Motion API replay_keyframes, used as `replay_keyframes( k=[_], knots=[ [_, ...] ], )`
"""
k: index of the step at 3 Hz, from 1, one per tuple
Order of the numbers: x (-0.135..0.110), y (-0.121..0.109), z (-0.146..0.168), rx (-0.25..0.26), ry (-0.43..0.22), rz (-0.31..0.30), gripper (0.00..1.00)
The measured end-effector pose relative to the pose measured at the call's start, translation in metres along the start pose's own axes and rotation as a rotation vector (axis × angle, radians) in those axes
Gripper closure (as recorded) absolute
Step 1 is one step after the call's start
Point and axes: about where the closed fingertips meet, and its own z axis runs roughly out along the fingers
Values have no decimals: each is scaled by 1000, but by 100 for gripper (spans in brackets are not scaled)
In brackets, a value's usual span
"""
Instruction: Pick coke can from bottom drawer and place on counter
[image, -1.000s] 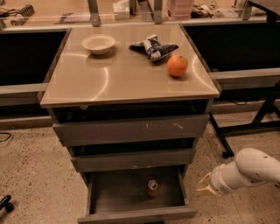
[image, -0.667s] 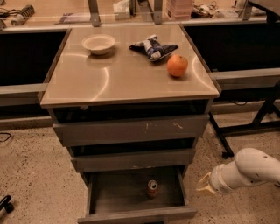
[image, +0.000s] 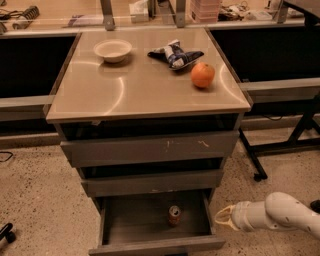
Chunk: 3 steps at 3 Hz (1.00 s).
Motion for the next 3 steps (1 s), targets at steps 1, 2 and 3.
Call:
replay_keyframes(
  k=[1,2,3],
  knots=[
    [15,1,66,-6,-130,-3,100],
    [15,1,65,-6,-130,-4,100],
    [15,0,86,-5,-155,-25,100]
  ],
)
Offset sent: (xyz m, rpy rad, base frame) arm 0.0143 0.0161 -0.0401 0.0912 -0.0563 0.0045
